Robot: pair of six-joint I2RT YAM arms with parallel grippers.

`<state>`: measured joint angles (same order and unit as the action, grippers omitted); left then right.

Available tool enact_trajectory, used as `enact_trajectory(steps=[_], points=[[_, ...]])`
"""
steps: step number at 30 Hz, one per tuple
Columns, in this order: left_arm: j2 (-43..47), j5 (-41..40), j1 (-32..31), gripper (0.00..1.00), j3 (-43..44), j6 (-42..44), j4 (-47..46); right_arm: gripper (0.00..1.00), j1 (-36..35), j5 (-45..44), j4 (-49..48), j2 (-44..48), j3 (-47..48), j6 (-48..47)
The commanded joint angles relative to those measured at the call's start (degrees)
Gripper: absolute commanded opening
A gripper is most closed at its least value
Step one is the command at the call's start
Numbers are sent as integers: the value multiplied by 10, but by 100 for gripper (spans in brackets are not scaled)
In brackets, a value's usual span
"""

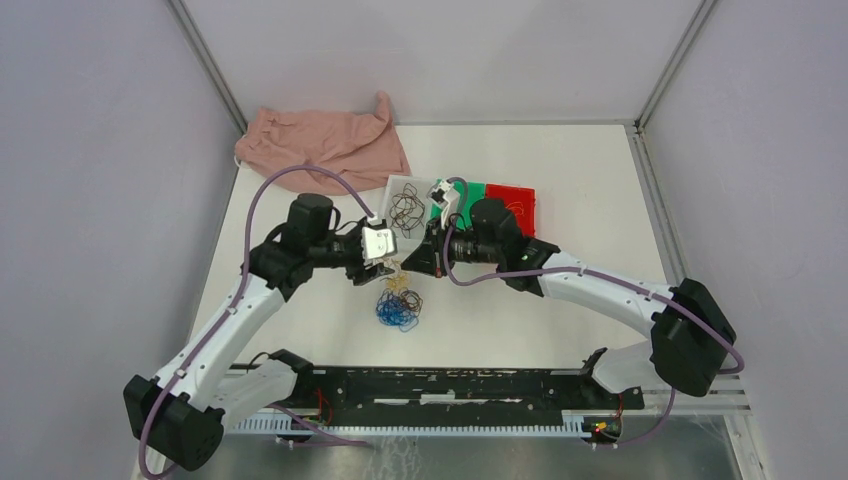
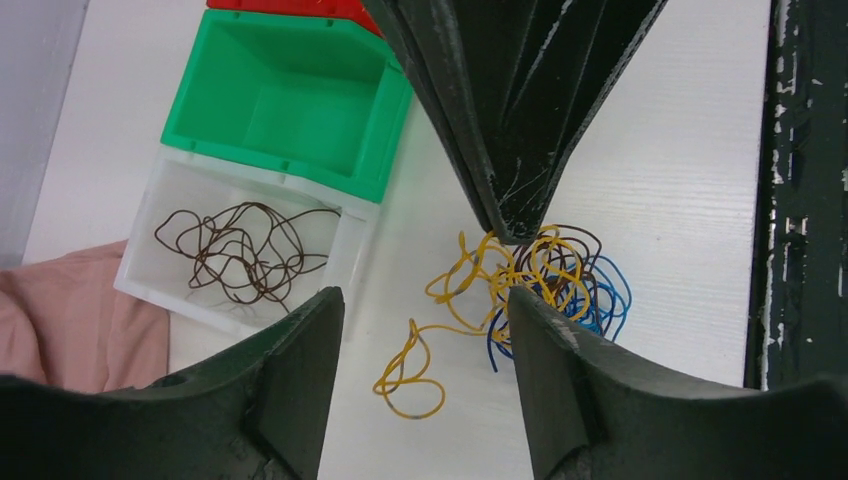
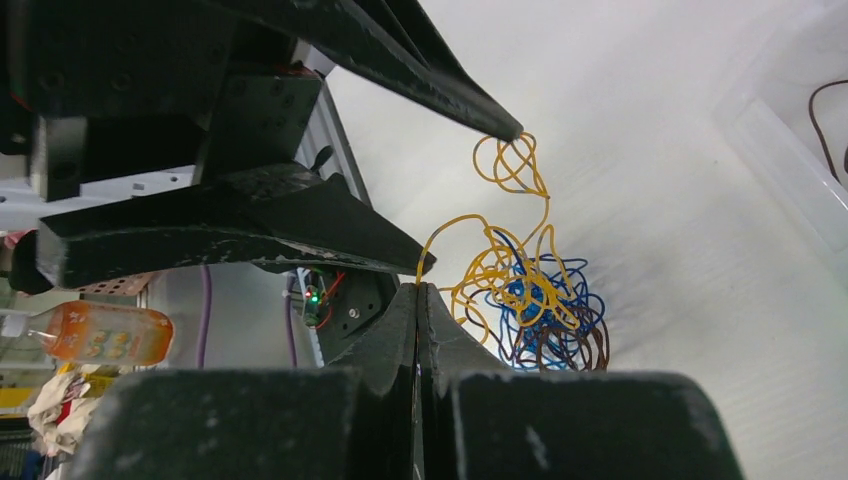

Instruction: Untangle the cables

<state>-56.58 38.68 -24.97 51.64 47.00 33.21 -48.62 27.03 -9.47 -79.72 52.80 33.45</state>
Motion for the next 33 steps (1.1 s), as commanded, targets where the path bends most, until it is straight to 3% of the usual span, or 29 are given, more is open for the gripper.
enact_trajectory(steps=[1, 7, 10, 13, 17, 20, 25, 33], points=[[9, 30, -16, 64, 5, 38, -3, 0, 1, 36, -65, 26, 22, 31], [17, 27, -25, 45, 11, 47, -10, 0, 1, 43, -71, 20, 26, 42], [28, 19, -27, 18, 8, 34, -25, 3, 1, 49, -87, 17, 19, 56], [45, 4, -28, 4, 0, 19, -51, 12, 1, 54, -112, 18, 6, 71], [62, -3, -29, 3, 3, -15, -78, 43, 2, 52, -154, 27, -21, 89], [59, 1, -30, 3, 24, -62, -79, 54, 4, 30, -188, 43, -45, 102], [56, -1, -34, 3, 50, -155, -78, 56, 5, -21, -209, 71, -61, 92], [50, -5, -43, 3, 78, -262, -76, 54, -13, -134, -112, 94, -44, -5]])
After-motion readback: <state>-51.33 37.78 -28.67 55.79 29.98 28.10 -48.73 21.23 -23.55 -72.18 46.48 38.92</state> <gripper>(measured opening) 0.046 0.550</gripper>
